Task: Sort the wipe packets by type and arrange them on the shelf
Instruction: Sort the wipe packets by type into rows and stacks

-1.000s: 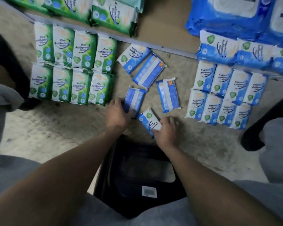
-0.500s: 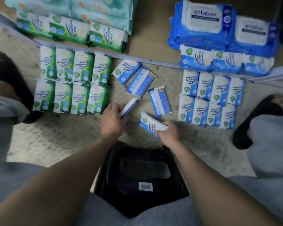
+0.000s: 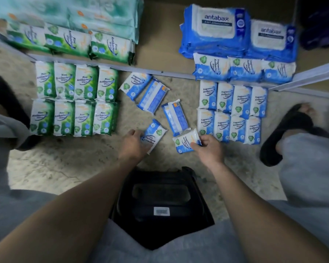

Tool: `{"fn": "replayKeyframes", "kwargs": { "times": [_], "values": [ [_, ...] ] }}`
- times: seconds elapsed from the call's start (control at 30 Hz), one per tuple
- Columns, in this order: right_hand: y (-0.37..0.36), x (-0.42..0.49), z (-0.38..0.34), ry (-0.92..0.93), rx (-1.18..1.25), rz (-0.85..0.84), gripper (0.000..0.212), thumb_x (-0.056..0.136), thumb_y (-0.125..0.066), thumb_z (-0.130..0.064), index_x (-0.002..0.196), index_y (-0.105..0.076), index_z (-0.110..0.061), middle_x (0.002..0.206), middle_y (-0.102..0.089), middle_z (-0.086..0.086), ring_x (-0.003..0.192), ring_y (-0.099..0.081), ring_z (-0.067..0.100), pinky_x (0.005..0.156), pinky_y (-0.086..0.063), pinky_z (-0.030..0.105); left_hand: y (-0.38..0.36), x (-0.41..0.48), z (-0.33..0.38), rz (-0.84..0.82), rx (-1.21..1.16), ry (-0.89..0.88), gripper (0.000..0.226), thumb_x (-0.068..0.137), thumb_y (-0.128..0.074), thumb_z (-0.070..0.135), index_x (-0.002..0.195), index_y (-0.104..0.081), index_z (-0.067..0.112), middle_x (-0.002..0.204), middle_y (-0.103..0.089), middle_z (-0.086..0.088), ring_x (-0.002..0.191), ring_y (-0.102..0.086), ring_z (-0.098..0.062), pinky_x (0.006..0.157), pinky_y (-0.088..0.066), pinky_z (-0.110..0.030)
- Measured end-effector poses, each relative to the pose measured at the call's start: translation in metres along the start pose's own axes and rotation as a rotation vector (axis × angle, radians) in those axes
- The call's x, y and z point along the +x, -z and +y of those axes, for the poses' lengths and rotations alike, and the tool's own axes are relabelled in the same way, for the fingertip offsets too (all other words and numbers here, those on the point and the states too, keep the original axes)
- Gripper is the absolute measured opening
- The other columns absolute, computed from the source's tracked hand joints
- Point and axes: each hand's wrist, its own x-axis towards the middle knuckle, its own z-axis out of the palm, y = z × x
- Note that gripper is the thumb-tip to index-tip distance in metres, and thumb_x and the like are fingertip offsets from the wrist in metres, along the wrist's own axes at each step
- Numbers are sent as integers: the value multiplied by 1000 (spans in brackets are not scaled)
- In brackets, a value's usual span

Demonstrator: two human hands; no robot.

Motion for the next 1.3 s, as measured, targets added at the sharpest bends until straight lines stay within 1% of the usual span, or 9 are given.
{"fn": "replayKeyframes", "kwargs": {
  "times": [0.27, 0.4, 0.57, 0.67, 0.8, 0.9, 1.03, 1.17, 1.3],
  "values": [
    [11, 0, 17, -46, 116, 2, 21, 84, -79, -13, 98, -65, -22, 88, -68, -12, 76, -62, -5, 60, -43, 6, -16, 14, 3, 3, 1, 115, 53, 73, -81, 33, 116, -63, 8, 118, -54, -12, 107, -55, -32, 90, -48, -41],
    [16, 2, 18, -88, 188, -23, 19, 86, -77, -13, 101, -69, -21, 96, -73, -6, 85, -67, 3, 67, -48, 16, -15, 14, 3, -5, 5, 60, 41, 73, -84, 32, 99, -59, 12, 102, -58, -10, 93, -57, -31, 75, -45, -37],
    [15, 4, 8, -114, 266, -100, 17, 83, -79, -21, 98, -73, -26, 98, -76, -8, 94, -71, 12, 89, -59, 36, 0, 0, 19, -44, -298, 146, 35, 74, -84, 13, 97, -58, 15, 91, -66, -3, 74, -59, -18, 60, -42, -27],
    [17, -5, -6, -97, 342, -142, 15, 83, -79, -25, 94, -71, -30, 99, -76, -7, 96, -72, 13, 89, -59, 39, 22, -10, 33, 28, -519, 239, 32, 71, -87, 8, 84, -59, 17, 76, -62, 1, 64, -55, -14, 58, -45, -26],
    [23, -28, -22, -75, 492, -181, 24, 88, -76, -22, 109, -67, -27, 113, -72, -3, 102, -70, 12, 85, -60, 35, 53, -24, 50, 32, -774, 259, 23, 76, -82, 8, 92, -67, 9, 85, -70, -7, 73, -65, -19, 70, -59, -35],
    [32, -50, -31, -40, 622, -158, 28, 91, -73, -18, 116, -61, -23, 116, -67, -1, 104, -69, 17, 87, -59, 36, 73, -42, 68, 34, -948, 162, 29, 80, -79, 0, 104, -64, 1, 91, -75, -10, 73, -73, -17, 59, -57, -25],
    [42, -72, -34, -27, 749, -137, 43, 93, -69, -19, 133, -55, -20, 122, -67, 3, 106, -69, 21, 93, -57, 40, 89, -64, 89, -17, -1099, 77, 25, 79, -76, -8, 98, -69, 7, 94, -76, -12, 76, -74, -17, 61, -56, -22],
    [50, -80, -32, -107, 917, -106, 40, 90, -73, -19, 127, -59, -15, 116, -71, 7, 103, -70, 22, 90, -59, 43, 90, -80, 104, -11, -1189, 74, 30, 79, -74, -11, 98, -63, 8, 99, -73, -12, 85, -73, -18, 69, -58, -21],
    [57, -77, -29, -196, 1068, -17, 27, 90, -73, -12, 116, -65, -12, 112, -72, 11, 104, -69, 25, 86, -60, 42, 85, -87, 111, -47, -1276, 75, 23, 85, -72, -3, 99, -62, 11, 107, -73, -12, 96, -70, -22, 82, -57, -30]
  ]
}}
